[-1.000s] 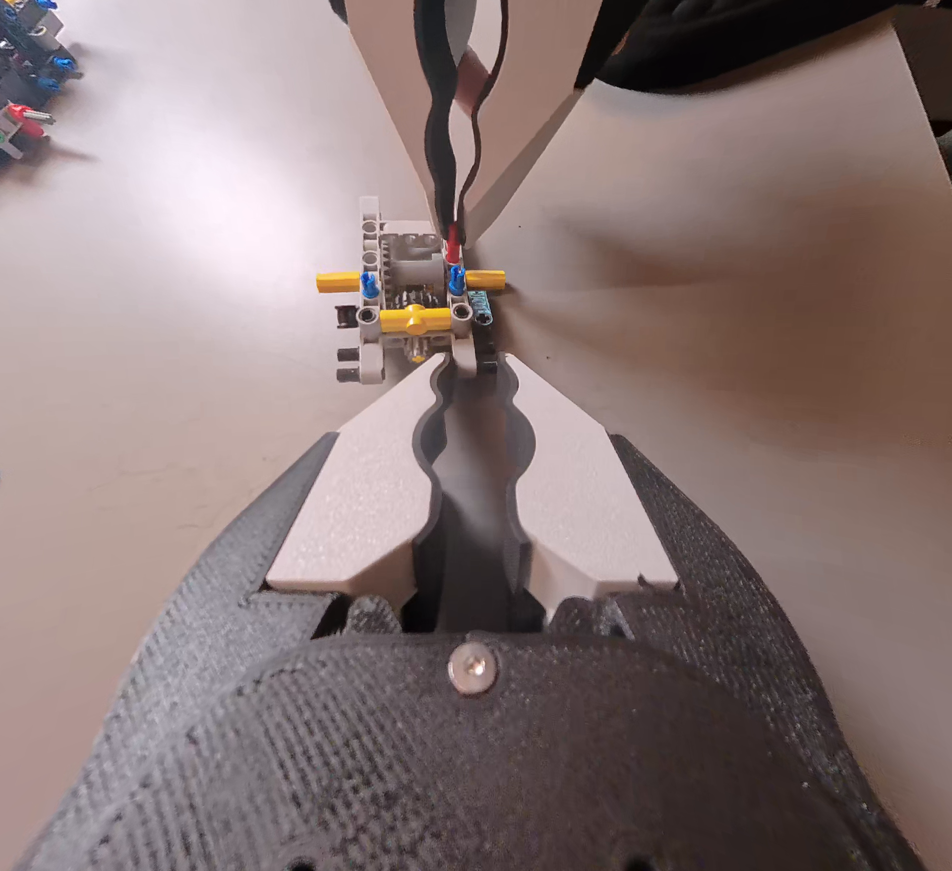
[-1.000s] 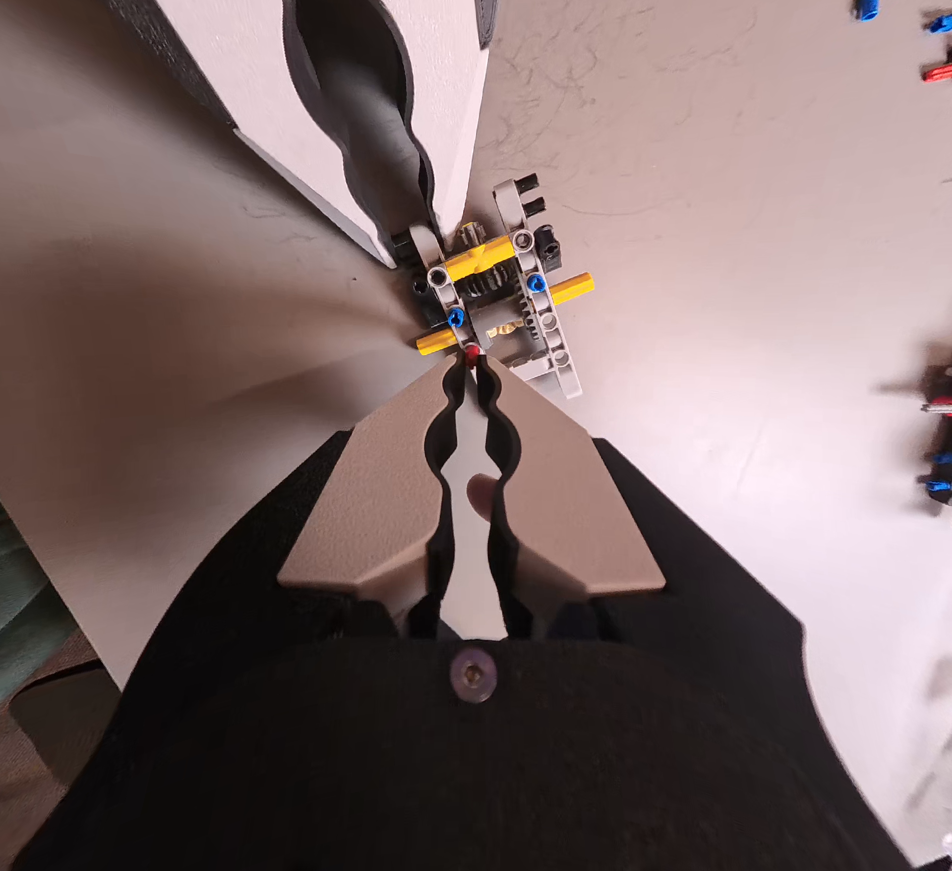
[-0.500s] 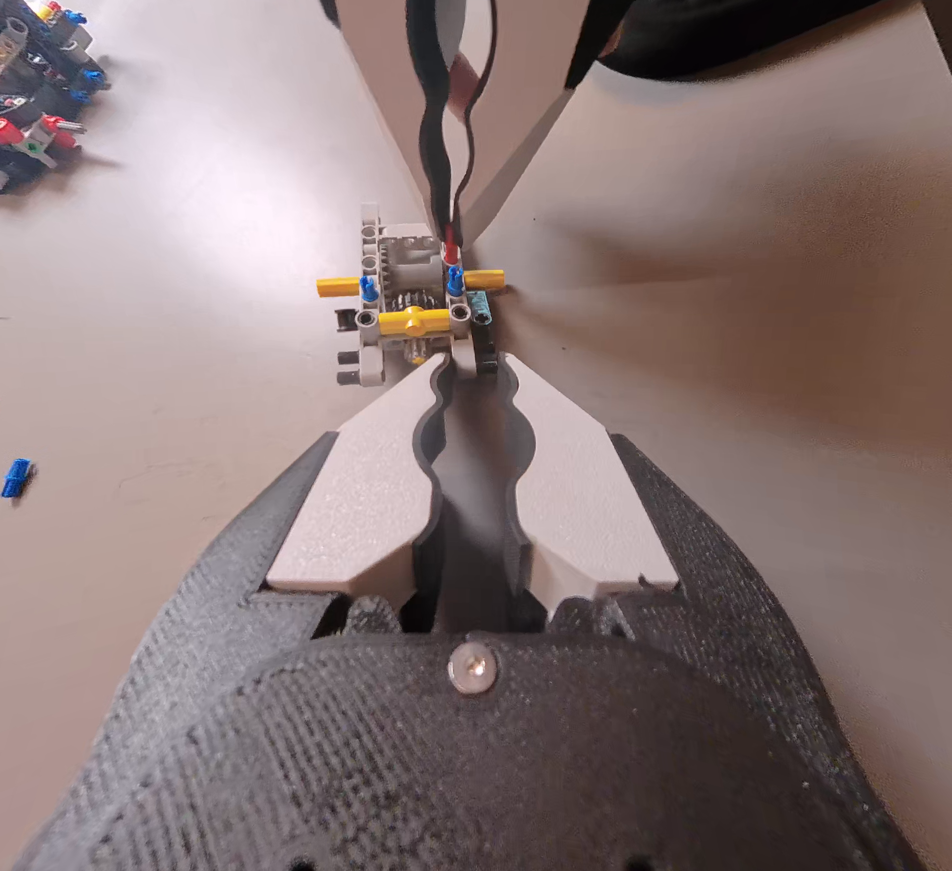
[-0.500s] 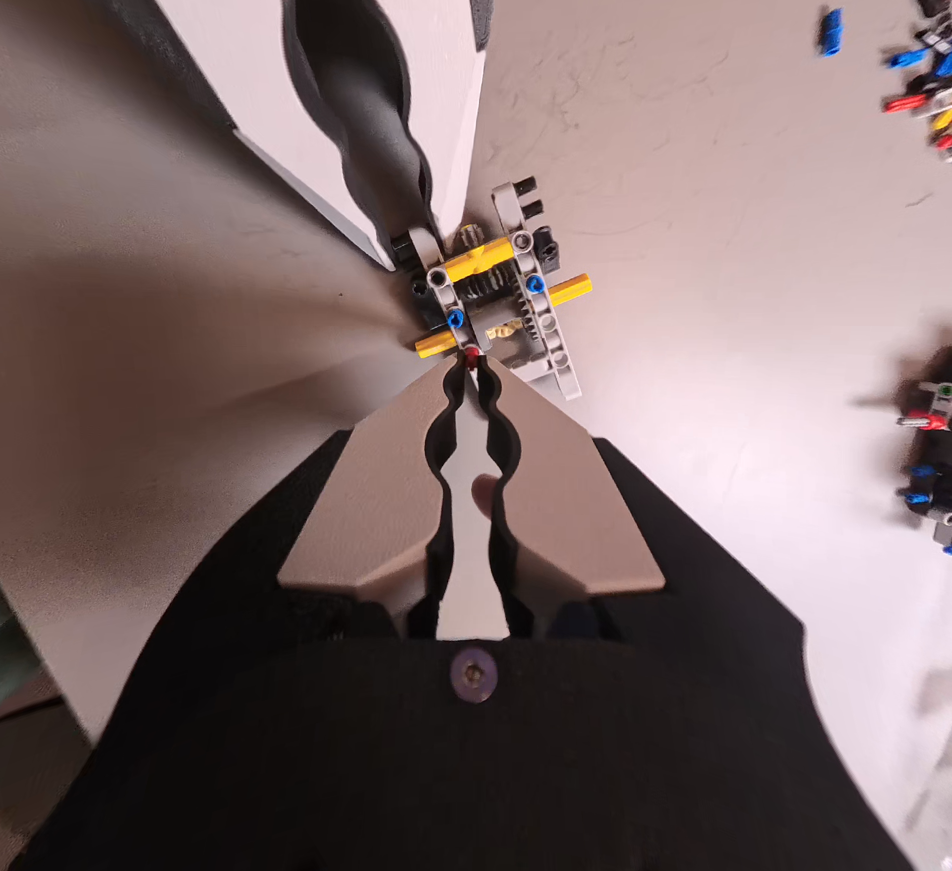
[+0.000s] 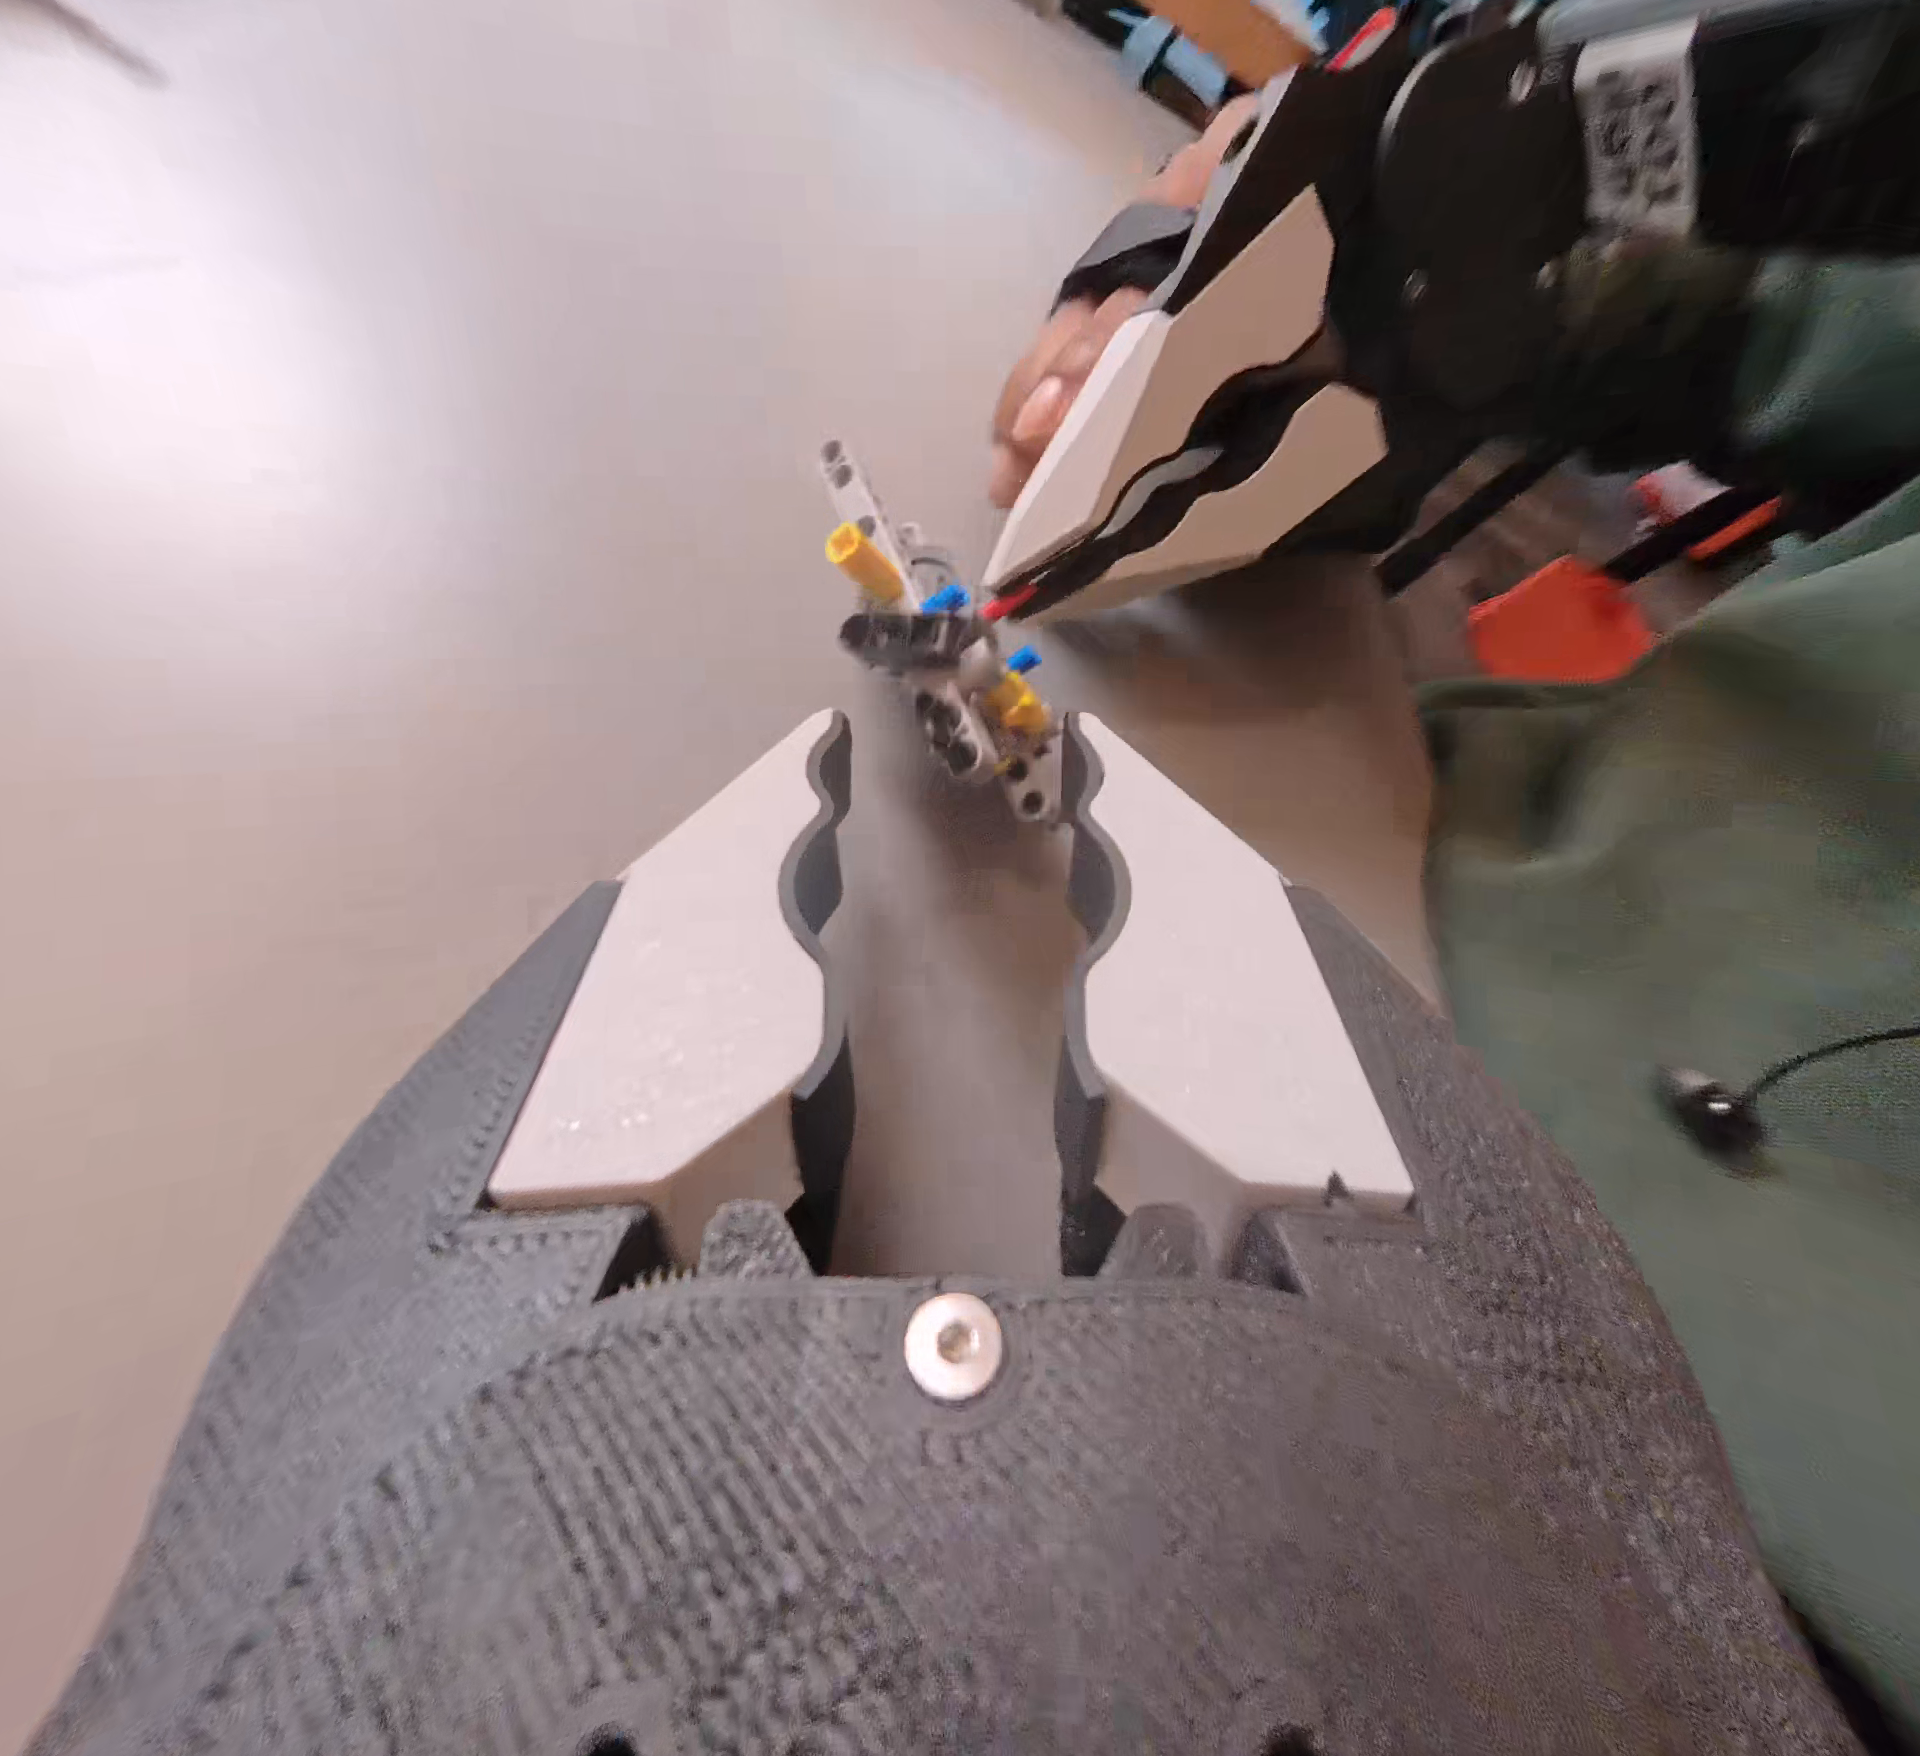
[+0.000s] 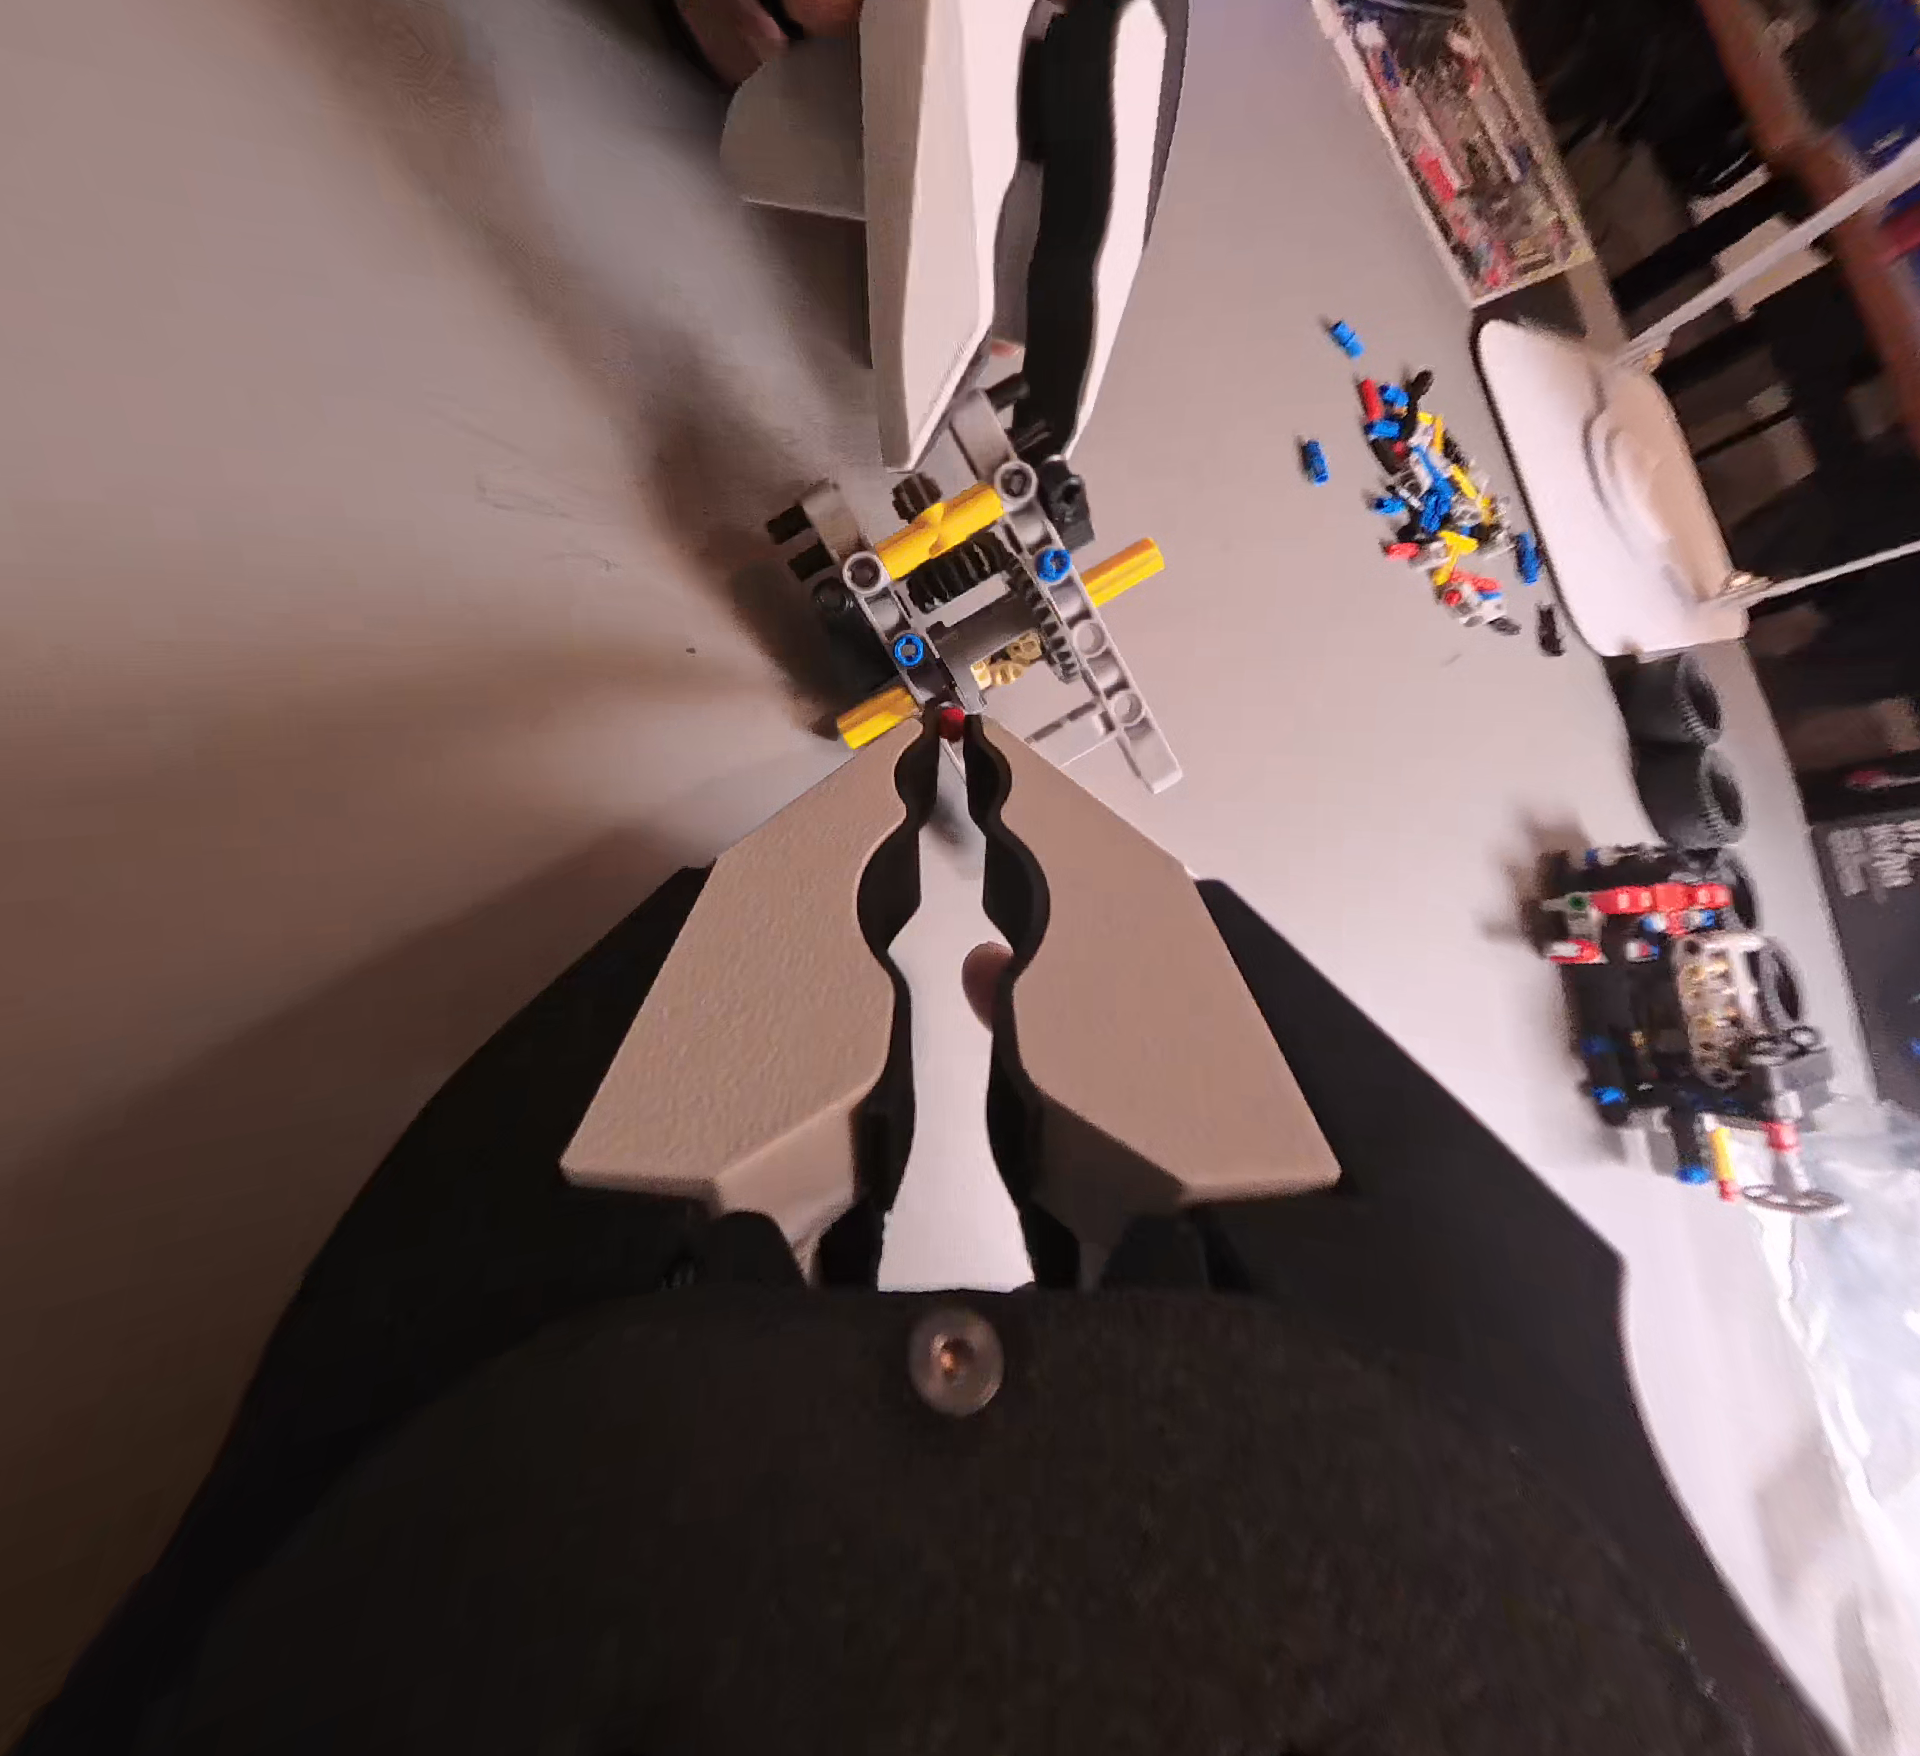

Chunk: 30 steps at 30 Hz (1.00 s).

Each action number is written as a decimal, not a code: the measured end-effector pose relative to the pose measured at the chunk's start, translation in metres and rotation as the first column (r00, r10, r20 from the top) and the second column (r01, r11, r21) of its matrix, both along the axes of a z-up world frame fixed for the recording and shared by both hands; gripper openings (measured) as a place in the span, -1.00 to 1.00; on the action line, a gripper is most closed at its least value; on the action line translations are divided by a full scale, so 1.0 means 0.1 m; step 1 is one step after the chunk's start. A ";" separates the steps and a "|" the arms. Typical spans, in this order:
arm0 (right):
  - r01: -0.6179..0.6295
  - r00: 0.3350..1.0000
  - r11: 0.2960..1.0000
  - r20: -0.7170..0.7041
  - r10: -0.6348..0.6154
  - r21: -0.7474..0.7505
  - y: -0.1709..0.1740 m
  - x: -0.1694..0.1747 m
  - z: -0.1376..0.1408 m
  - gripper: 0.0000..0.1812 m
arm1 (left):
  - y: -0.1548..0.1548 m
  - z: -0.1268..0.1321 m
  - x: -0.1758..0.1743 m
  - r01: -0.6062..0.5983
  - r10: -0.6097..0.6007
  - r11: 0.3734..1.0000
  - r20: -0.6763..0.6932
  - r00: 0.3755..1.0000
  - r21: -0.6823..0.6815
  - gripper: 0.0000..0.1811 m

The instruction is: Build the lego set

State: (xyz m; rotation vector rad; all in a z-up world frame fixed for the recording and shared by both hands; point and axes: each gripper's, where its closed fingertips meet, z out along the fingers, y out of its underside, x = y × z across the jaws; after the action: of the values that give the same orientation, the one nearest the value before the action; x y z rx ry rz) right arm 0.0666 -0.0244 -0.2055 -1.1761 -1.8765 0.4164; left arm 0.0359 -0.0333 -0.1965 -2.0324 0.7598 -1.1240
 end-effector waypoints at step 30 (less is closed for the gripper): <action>-0.279 0.960 0.818 -0.112 0.258 -0.504 -0.19 -0.27 0.08 -0.64 | -0.25 0.23 -0.05 0.069 -0.058 0.937 -0.040 0.997 0.341 -0.88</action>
State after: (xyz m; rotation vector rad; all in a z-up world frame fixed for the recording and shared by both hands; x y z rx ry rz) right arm 0.0392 -0.0435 -0.1975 -1.2229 -1.9631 1.1548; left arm 0.0313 -0.0581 -0.1732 -1.7438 0.9698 -0.9235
